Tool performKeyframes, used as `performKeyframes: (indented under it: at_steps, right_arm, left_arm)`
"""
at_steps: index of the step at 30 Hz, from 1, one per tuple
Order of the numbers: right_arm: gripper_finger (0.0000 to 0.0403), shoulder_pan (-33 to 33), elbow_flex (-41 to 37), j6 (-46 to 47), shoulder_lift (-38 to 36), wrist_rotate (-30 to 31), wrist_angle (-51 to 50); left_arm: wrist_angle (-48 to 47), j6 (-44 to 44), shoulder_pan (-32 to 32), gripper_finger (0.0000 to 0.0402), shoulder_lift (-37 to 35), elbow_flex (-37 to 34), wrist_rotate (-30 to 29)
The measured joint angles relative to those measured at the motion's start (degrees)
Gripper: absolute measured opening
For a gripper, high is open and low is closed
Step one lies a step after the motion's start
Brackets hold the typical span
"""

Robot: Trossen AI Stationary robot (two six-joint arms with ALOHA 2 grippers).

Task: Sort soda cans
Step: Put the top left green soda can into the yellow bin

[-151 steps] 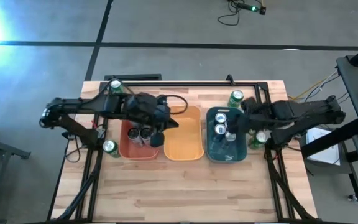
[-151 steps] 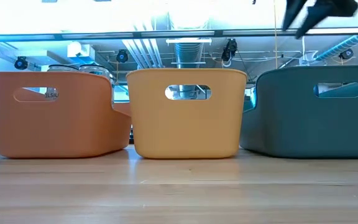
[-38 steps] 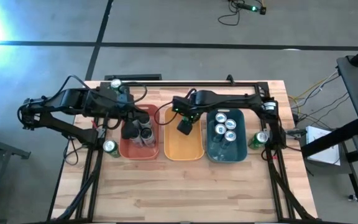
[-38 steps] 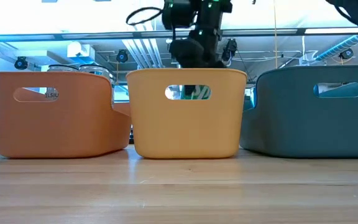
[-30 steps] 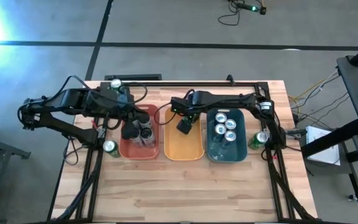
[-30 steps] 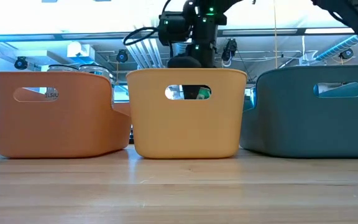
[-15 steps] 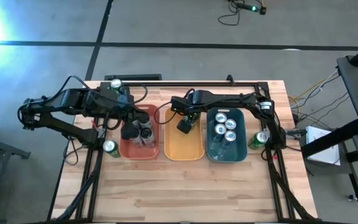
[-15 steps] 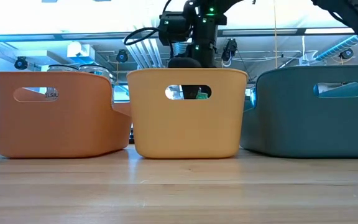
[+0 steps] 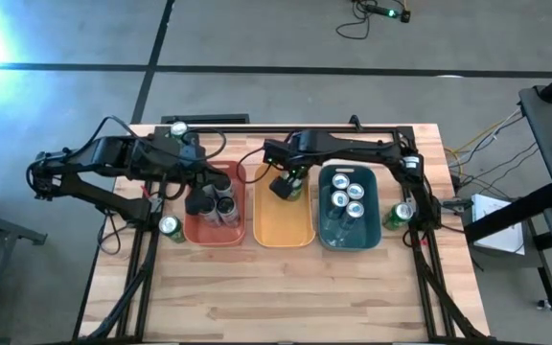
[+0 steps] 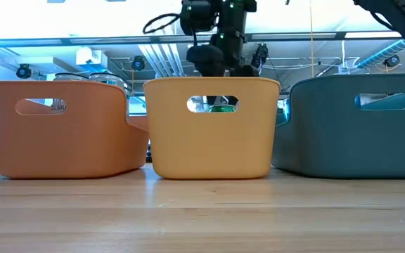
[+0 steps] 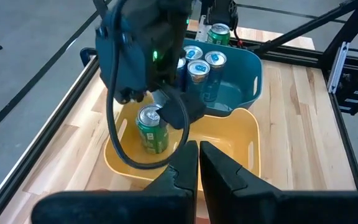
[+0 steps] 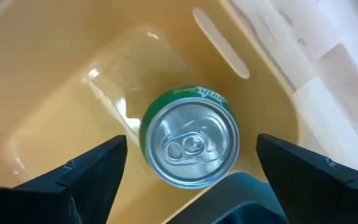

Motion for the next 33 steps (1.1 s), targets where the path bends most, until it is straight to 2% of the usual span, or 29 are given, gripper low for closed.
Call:
performKeyframes:
  at_steps: [3,8,11,13,17,23,29,33]
  right_arm:
    - [0.0354,0.13,2.79,-0.35,0.00,0.02,-1.68]
    - [0.0352,1.37,8.76,-2.29,-0.16,0.04,-7.41]
    - [0.0354,2.60,13.00,-3.81,-0.72,0.09,-8.60]
    - [0.0353,3.69,15.72,-5.58,-1.31,0.41,-8.79]
    - [0.0352,6.01,20.28,-11.74,-3.10,1.62,-6.08]
    - [0.0352,7.41,19.80,-14.03,-8.86,1.81,-3.45]
    - [0.0354,7.64,19.71,-12.83,-11.65,0.04,-2.80]
    - [0.0350,7.66,19.71,-9.73,-12.20,0.04,0.80]
  left_arm:
    - [-1.00,-0.49,0.00,0.0000,-0.97,0.00,-0.66]
    - [-4.40,-1.80,1.47,0.0000,-4.90,0.00,-8.60]
    - [-8.22,-2.82,6.05,0.0000,-7.27,0.01,-13.18]
    - [-10.88,-4.00,11.77,0.0002,-7.79,0.02,-13.37]
    - [-14.79,-7.17,26.70,0.0018,-5.87,0.00,-10.73]
    - [-13.98,-1.61,45.64,0.0051,1.29,-0.09,2.07]
    - [-17.43,2.55,58.82,0.0105,9.67,-0.11,2.93]
    - [-17.05,3.45,63.13,0.0150,13.48,-0.11,5.56]
